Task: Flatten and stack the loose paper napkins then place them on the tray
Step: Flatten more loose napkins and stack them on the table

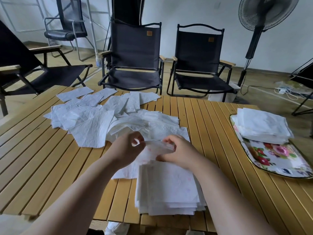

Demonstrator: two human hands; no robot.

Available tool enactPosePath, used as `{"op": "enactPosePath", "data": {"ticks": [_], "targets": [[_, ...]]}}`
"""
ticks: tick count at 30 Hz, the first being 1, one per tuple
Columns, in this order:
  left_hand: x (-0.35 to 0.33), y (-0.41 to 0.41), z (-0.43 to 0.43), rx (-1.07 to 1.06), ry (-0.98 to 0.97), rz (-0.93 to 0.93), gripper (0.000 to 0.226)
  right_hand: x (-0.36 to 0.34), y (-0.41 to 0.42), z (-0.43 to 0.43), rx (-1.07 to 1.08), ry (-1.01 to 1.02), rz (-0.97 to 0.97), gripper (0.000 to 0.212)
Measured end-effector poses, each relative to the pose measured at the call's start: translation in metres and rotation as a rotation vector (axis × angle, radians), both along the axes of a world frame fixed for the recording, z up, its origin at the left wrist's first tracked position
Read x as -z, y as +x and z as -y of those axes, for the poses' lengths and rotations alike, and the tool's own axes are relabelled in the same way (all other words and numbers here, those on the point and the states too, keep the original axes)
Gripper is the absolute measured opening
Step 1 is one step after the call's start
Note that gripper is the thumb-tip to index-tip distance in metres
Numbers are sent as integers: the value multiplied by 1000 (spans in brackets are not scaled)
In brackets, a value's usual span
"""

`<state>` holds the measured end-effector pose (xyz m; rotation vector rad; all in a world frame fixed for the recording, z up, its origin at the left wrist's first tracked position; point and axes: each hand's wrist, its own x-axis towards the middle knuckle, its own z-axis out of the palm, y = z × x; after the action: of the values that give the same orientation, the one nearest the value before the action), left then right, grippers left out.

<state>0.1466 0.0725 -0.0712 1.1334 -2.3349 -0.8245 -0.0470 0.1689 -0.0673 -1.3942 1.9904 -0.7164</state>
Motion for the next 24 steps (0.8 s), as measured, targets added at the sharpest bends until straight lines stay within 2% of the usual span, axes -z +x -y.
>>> {"op": "enactPosePath", "data": {"ticks": [1,2,5,8,13,16,18,21,24], "targets": [[-1,0,-1,14,28,-54,9,-1,1,-1,-28,-21,-12,55],[-2,0,-2,21,70,-111,9,-2,2,-2,-35,-59,-19,49],[-6,-1,-6,-28,224,-276,10,-8,1,-2,80,-192,-27,11],[-11,1,-9,-12,335,-382,13,-18,-1,-7,127,-260,-15,13],[-24,0,-18,35,283,-295,11,-27,-5,-21,91,-277,51,25],[-37,2,-27,80,563,-431,15,-33,-11,-31,102,-287,172,22],[-41,6,-33,179,701,-398,19,-36,-16,-41,115,-239,267,17],[-36,7,-39,248,802,-205,15,-34,-23,-58,82,-69,348,17],[-30,4,-42,219,760,15,14,-27,-26,-68,37,110,257,18]]}}
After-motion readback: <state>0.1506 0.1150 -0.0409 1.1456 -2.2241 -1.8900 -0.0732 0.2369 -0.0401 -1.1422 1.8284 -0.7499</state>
